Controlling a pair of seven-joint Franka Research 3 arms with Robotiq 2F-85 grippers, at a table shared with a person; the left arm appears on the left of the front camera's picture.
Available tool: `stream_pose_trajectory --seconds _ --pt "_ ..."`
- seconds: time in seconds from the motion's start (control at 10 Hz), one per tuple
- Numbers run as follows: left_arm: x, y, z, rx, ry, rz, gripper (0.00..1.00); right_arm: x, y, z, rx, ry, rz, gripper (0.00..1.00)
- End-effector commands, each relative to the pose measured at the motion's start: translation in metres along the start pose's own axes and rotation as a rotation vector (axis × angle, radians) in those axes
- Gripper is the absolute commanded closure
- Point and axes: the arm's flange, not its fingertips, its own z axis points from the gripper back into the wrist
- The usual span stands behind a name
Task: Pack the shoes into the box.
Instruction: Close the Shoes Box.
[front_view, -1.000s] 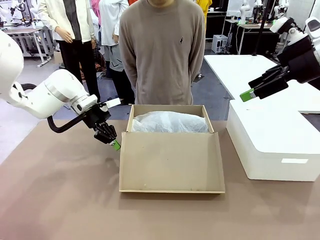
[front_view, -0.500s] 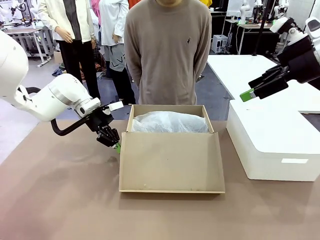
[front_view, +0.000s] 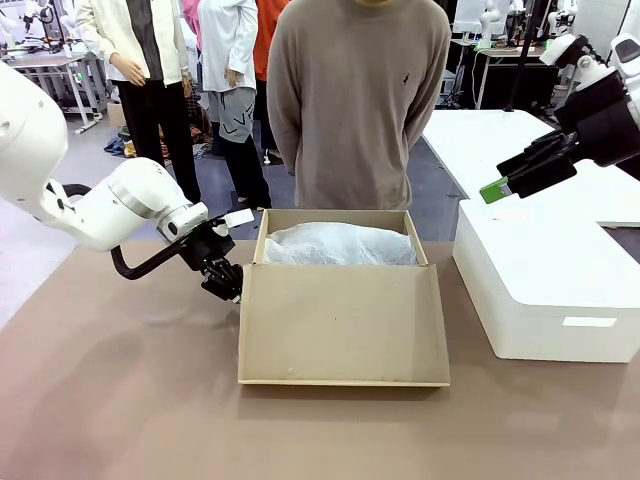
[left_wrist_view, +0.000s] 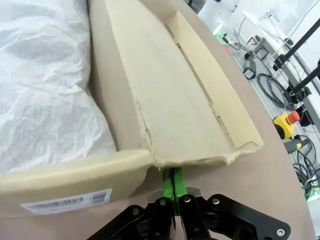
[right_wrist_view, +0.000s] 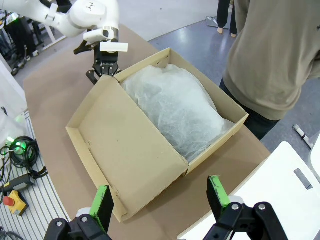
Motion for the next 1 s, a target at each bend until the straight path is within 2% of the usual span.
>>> stream_pose_trajectory --seconds 0.0,0.7,0.9 --pt "0.002 -0.003 -0.005 -0.024 -0.038 -0.036 1.0 0.0 -0.001 0.0 0.0 -0.004 -0.001 0.0" --pt "0.011 -0.012 -0.018 -0.135 -0.133 -0.065 1.0 0.0 -0.001 0.0 0.0 -0.004 -0.001 0.0" --pt "0.011 -0.012 -0.019 -0.175 -0.195 -0.069 1.0 0.0 -0.001 0.0 0.0 -0.004 -0.001 0.0"
